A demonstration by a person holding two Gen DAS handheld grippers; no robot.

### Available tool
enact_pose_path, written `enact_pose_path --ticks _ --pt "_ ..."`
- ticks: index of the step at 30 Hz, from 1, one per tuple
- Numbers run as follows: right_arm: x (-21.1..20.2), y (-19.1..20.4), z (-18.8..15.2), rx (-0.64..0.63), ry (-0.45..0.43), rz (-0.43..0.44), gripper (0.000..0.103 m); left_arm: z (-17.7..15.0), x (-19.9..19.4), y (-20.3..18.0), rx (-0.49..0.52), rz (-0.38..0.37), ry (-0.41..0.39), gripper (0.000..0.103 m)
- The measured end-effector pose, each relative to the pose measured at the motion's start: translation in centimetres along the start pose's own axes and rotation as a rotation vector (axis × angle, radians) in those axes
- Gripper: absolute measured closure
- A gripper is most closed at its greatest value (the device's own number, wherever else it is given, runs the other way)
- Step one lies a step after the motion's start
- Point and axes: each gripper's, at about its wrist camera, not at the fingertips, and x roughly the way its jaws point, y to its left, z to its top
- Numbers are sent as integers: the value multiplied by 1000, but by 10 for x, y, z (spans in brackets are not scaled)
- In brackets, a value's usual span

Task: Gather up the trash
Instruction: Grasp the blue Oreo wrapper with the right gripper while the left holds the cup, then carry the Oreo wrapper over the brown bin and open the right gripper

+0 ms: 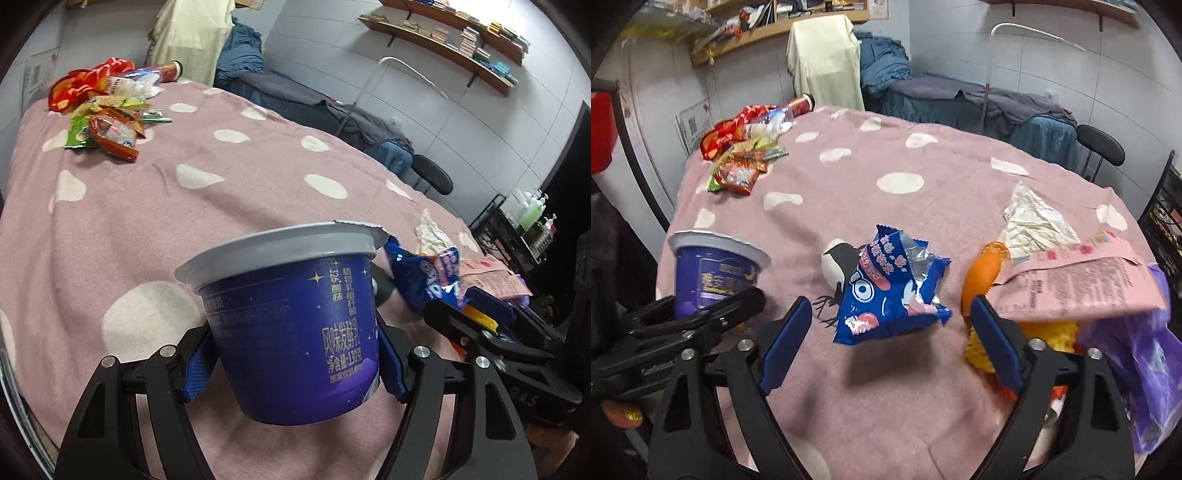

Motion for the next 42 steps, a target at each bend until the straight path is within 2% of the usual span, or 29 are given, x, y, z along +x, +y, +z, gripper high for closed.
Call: enact_pose_path --ticks 3,4,6,8,15,20,29,38,42 --pt "17 -3 2 -6 30 -25 28 -2 1 6 -29 -17 20 32" --pt "22 -6 2 5 47 -22 44 -3 1 6 -24 -11 20 32" --pt "27 -14 -1 38 77 13 46 -4 -1 5 -18 -5 16 32" --pt "25 -17 -2 58 68 27 65 -5 -3 3 -15 -12 16 32" --pt "-7 -27 -6 120 -8 103 83 -10 -10 -8 10 -27 4 32" --pt "-35 -35 -14 170 -58 162 84 -12 -21 -20 34 -45 -24 32" --pt "-89 -49 -45 209 -127 176 84 -20 -42 -59 122 -123 -82 32" --pt "-145 -79 -88 262 -216 87 84 -31 -47 -108 222 -226 -89 31" --pt "-173 -103 -113 314 -260 12 84 -40 -46 -134 272 -281 -78 31"
